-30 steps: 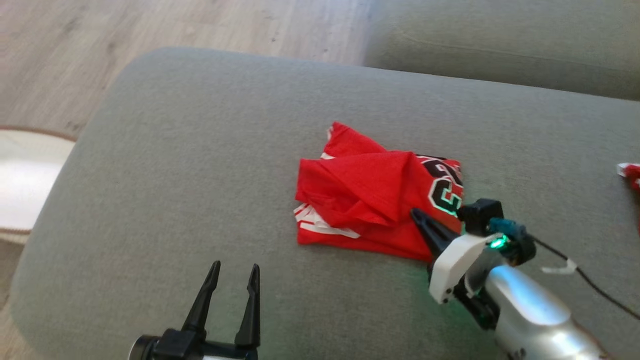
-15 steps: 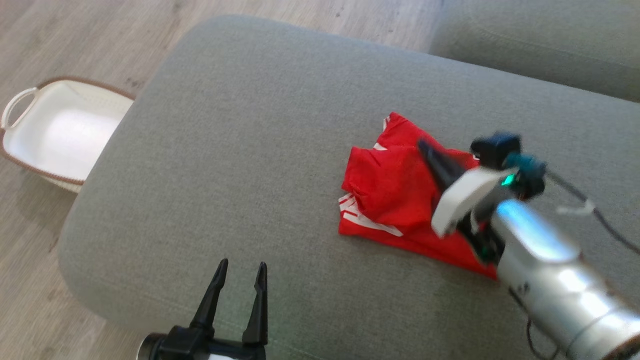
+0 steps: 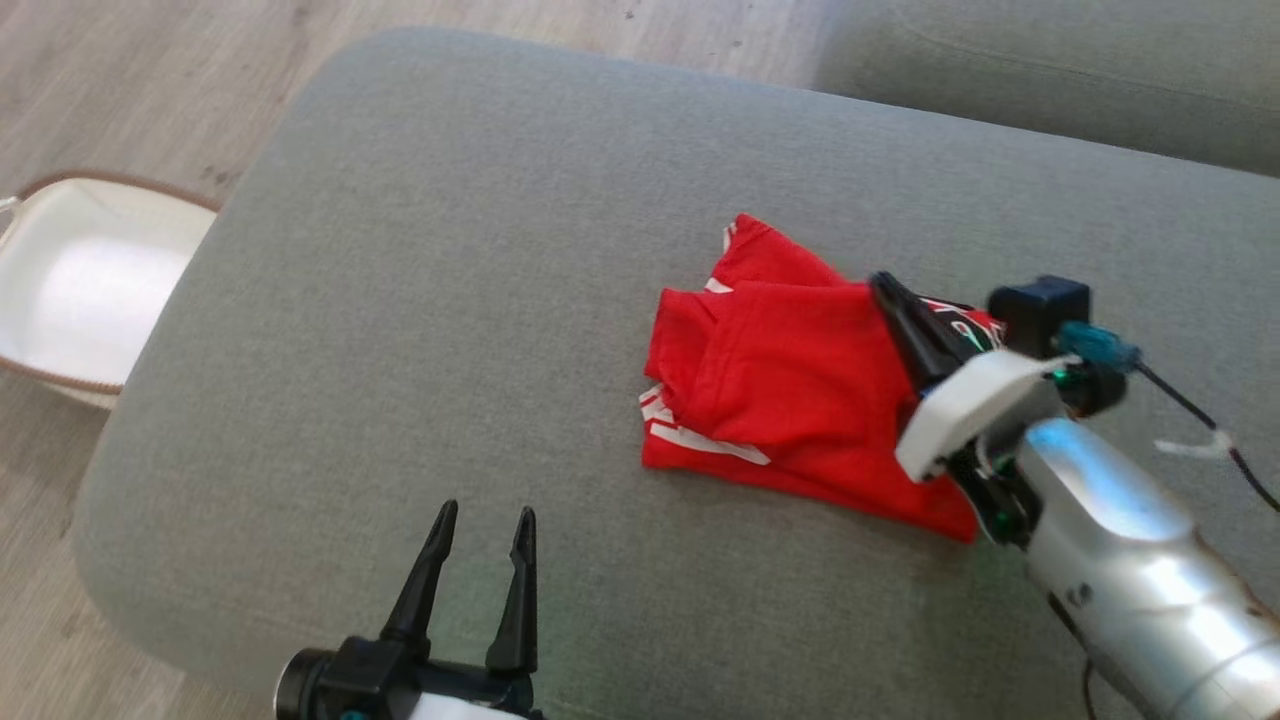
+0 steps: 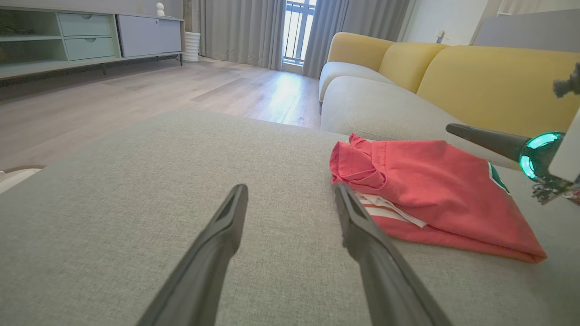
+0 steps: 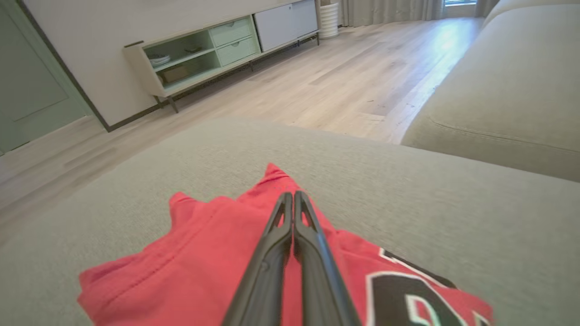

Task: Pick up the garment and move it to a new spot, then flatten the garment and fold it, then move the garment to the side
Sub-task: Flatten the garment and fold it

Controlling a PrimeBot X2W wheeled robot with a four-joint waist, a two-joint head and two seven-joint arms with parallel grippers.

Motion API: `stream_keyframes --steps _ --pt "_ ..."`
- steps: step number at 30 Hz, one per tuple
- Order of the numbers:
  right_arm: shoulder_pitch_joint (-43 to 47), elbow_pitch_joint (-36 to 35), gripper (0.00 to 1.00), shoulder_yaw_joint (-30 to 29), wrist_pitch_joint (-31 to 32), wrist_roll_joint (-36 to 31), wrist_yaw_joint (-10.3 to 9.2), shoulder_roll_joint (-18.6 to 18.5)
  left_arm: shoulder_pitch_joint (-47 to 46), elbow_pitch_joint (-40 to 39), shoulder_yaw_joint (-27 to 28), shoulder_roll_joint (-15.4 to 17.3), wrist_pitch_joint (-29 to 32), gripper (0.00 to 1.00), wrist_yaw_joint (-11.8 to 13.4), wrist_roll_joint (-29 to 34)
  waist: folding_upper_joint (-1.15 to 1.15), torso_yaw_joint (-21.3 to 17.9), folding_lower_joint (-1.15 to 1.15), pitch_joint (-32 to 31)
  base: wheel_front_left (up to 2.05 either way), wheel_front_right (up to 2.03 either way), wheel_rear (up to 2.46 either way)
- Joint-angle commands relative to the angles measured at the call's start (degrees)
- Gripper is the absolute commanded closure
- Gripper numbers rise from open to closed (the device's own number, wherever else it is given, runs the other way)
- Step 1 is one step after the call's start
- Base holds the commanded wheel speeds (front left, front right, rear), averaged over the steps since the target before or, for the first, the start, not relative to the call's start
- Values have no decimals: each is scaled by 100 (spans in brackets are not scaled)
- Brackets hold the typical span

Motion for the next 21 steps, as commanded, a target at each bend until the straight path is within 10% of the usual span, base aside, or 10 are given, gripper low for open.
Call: stream_keyframes --steps 1,3,4,5,13,21 --pt "51 -213 100 -128 -76 -26 -5 -68 -198 -136 184 -38 -55 0 17 25 0 -72 -1 -55 0 0 0" --pt "271 -347 100 -412 -77 -118 -5 -107 -178 -127 221 -38 -55 0 31 29 0 -144 -1 -107 0 0 0" --pt "395 -441 65 -619 -77 -185 -5 -112 -159 -132 251 -38 -55 0 43 27 0 -192 -1 -134 0 0 0" --pt "533 -539 0 -833 -77 -271 -5 -106 -135 -141 288 -38 -55 0 57 23 0 -251 -1 -166 0 0 0" --pt "1845 -1921 0 -2598 -78 -1615 -5 209 154 -276 712 -37 -55 0 144 -5 0 -955 -1 -558 0 0 0" --pt "2954 -3000 0 -3011 -78 -2143 -5 510 440 -477 1064 -38 -55 0 205 145 0 -1622 -1 -927 0 0 0"
